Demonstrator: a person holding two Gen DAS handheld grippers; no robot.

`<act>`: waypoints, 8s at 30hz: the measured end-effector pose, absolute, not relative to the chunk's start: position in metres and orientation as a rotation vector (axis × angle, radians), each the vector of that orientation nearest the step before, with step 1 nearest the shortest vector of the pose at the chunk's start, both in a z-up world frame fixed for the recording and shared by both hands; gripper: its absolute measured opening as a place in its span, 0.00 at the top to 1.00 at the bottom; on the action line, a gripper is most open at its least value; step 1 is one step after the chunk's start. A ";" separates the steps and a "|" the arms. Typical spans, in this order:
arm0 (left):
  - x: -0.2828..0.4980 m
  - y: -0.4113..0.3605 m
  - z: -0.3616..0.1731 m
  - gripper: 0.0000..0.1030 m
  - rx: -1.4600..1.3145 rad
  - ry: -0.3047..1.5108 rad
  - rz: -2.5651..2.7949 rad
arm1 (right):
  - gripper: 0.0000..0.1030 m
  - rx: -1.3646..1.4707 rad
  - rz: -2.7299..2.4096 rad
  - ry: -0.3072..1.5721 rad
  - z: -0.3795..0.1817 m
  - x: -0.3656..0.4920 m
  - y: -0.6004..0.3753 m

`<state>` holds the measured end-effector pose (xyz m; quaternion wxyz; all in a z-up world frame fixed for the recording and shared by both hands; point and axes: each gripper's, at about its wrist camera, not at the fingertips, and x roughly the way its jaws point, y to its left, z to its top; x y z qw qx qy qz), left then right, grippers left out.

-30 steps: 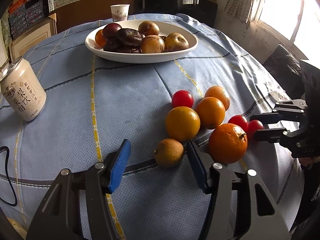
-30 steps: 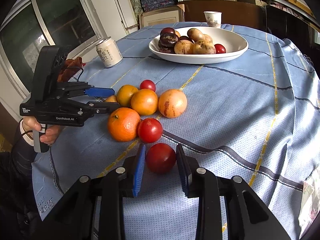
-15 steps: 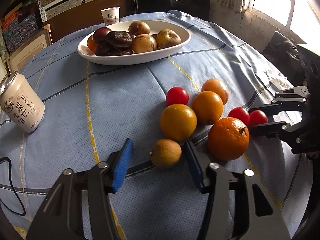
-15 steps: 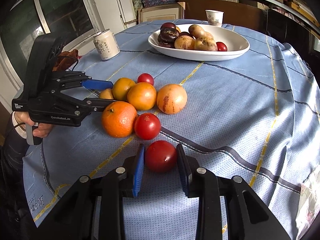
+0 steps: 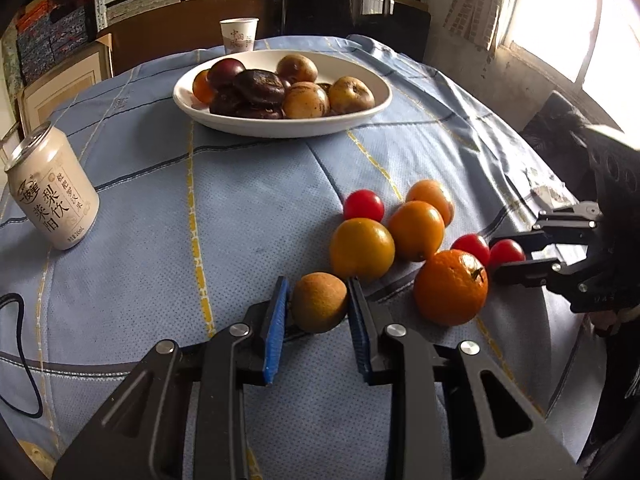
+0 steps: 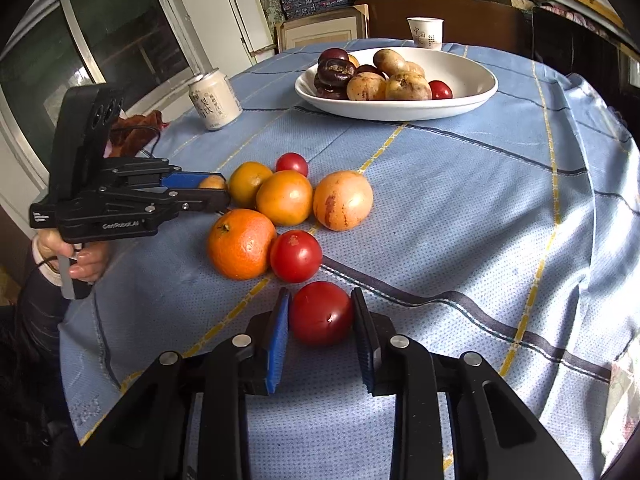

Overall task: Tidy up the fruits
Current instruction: 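Close the right gripper on the red tomato while the left grasps a small yellow fruit, then carry both fruits over the white plate and open both grippers, then move the right gripper around another red tomato while the left returns to the pile, then close the right gripper on the tomato while the left grasps a mandarin orange, then carry the tomato and mandarin over the white plate and open both grippers, then grasp a large speckled orange fruit with the right gripper and lift it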

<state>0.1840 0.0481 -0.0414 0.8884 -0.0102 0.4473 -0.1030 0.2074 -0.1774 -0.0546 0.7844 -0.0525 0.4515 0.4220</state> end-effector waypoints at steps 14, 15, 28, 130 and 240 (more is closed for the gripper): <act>0.252 0.086 0.020 0.72 -0.181 0.789 -0.123 | 0.71 0.183 0.763 0.803 0.009 0.296 -0.157; 0.261 0.085 0.022 0.73 -0.182 0.782 -0.119 | 0.71 0.219 0.744 0.784 0.009 0.308 -0.157; 0.400 0.060 0.021 0.72 -0.097 0.824 -0.037 | 0.69 0.277 0.640 0.797 -0.028 0.395 -0.136; 0.167 0.051 -0.014 0.05 -0.146 0.791 -0.145 | 0.72 0.024 0.898 0.939 -0.047 0.235 -0.173; 0.203 0.085 -0.014 0.05 -0.046 0.728 0.233 | 0.31 0.105 0.734 0.827 -0.031 0.284 -0.166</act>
